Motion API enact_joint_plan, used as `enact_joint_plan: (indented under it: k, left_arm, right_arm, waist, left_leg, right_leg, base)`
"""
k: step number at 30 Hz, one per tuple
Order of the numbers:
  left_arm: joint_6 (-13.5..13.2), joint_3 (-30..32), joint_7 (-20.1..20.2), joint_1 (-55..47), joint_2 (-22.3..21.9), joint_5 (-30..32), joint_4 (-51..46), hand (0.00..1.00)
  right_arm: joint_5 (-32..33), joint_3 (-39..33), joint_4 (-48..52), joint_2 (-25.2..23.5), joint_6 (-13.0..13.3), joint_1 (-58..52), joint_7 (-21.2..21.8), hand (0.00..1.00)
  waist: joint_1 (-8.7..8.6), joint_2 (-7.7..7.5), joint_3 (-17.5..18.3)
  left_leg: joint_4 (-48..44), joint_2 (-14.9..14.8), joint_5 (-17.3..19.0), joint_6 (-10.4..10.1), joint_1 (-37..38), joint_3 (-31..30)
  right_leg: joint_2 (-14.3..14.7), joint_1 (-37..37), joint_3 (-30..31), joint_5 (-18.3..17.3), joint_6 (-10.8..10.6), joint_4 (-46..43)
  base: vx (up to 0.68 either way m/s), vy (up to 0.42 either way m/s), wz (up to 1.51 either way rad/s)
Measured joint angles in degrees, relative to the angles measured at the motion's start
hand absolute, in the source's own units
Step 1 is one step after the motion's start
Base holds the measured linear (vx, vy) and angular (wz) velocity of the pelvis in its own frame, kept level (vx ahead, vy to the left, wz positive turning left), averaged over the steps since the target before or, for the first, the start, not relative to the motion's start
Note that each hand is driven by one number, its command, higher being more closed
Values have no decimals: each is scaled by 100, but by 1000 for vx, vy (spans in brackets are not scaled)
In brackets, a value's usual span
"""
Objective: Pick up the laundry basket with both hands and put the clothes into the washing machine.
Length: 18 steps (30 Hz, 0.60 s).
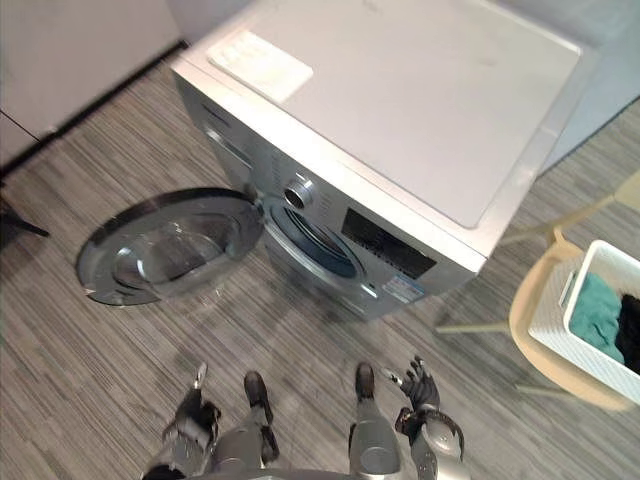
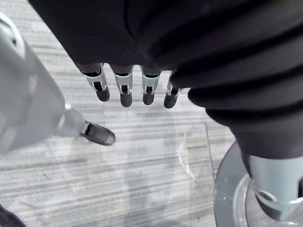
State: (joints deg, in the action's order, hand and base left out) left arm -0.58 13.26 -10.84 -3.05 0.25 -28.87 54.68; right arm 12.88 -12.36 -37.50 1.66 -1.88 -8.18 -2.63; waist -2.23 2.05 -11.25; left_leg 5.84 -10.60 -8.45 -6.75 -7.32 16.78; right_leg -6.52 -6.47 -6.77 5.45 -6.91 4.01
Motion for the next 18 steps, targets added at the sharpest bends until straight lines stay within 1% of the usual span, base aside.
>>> enact_joint_plan:
  k: [1,2,3,5,6,8,9,10,11,12,13,14,15,16,17,18]
  left_arm:
    - [18,107,92,-90,-5,280,172,0]
    - [26,168,123,-127,-1,392,271,0]
    - [76,421,206,-175,-7,542,471,0]
    - [225,993,203,-351,-48,786,668,0]
    - [276,1167,201,-447,-63,994,667,0]
    - [402,1393,220,-712,-92,1201,669,0]
    - [447,1494,234,-782,-127,1267,656,0]
    - [464,1548,257,-797,-119,1367,652,0]
    - [506,1623,316,-792,-136,1488,655,0]
    - [516,1643,326,-788,-155,1522,655,0]
    - [512,1643,329,-747,-153,1616,640,0]
    - [512,1645,330,-695,-161,1617,638,0]
    - [509,1664,332,-639,-224,1620,614,0]
    - [506,1706,333,-649,-289,1615,595,0]
    - [504,1829,324,-675,-380,1617,575,0]
    - [504,1831,326,-674,-445,1617,570,0]
  right_arm:
    - [-50,-164,-429,6,-62,52,-33,0]
    - [-74,-243,-631,8,-94,90,-56,0]
    - [-120,-373,-950,4,-123,173,-108,0]
    - [-154,-514,-1254,0,-151,208,-116,0]
    - [-170,-605,-1370,1,-175,213,-117,0]
    - [-229,-839,-1658,16,-244,255,-117,0]
    - [-238,-883,-1689,10,-304,285,-124,0]
    - [-251,-918,-1689,2,-322,279,-128,0]
    - [-270,-968,-1690,-12,-330,271,-162,0]
    - [-267,-983,-1688,-9,-330,275,-211,0]
    - [-199,-1058,-1686,-13,-330,269,-246,0]
    - [-195,-1120,-1684,-17,-330,268,-253,0]
    - [-170,-1228,-1670,-54,-329,284,-268,0]
    - [-134,-1323,-1653,-57,-323,365,-272,0]
    - [-105,-1386,-1564,-90,-322,410,-269,0]
    - [-98,-1395,-1496,-118,-321,385,-264,0]
  waist:
    - [42,67,114]
    - [56,91,165]
    - [67,119,211]
    - [127,113,274]
    - [142,108,306]
    - [163,91,427]
    - [162,70,428]
    - [179,59,436]
    - [253,65,429]
    - [291,81,433]
    - [284,69,438]
    - [292,61,438]
    - [288,137,437]
    - [315,200,442]
    - [309,250,454]
    - [293,309,460]
  left_leg:
    - [1,-1,4,1,24,-133]
    - [1,1,5,1,32,-190]
    - [2,5,13,11,98,-276]
    - [1,2,46,0,284,-318]
    - [0,-2,57,4,357,-344]
    - [-75,-25,134,0,471,-314]
    - [-427,-83,314,9,438,-272]
    - [-730,-145,439,67,400,-252]
    - [-1372,-246,644,130,270,-266]
    - [-1828,-298,778,159,155,-272]
    - [-2202,-315,843,191,39,-310]
    - [-2293,-314,876,182,10,-336]
    - [-2506,-318,1141,157,-8,-419]
    - [-3060,-293,1552,164,-113,-508]
    - [-3502,-219,1987,122,-119,-609]
    - [-3432,-247,2219,141,-65,-658]
  right_leg:
    - [2,116,-128,-68,-12,0]
    - [3,163,-182,-81,-9,-6]
    - [2,290,-281,-121,-2,-6]
    - [2,519,-355,-158,-6,-3]
    - [4,626,-404,-187,-7,-5]
    - [7,795,-427,-286,1,-66]
    - [4,916,-442,-388,0,-155]
    - [8,944,-452,-429,30,-230]
    - [16,982,-436,-521,56,-417]
    - [16,1017,-448,-609,47,-543]
    - [-36,1036,-519,-750,23,-748]
    - [-57,1019,-536,-797,14,-843]
    - [-105,979,-527,-868,-3,-994]
    - [-136,859,-406,-901,-29,-1166]
    - [-102,704,-169,-937,-84,-1354]
    - [-32,649,-68,-941,-90,-1409]
  base:
    - [-7,15,45]
    - [3,7,51]
    - [0,11,34]
    - [-1,8,25]
    - [0,0,23]
    - [1,3,21]
    - [8,6,19]
    - [21,-5,10]
    - [-15,-2,4]
    - [-49,10,17]
    - [-76,29,27]
    - [-64,60,25]
    - [-51,138,-10]
    - [-50,177,-55]
    - [-44,176,-75]
    - [-68,193,-88]
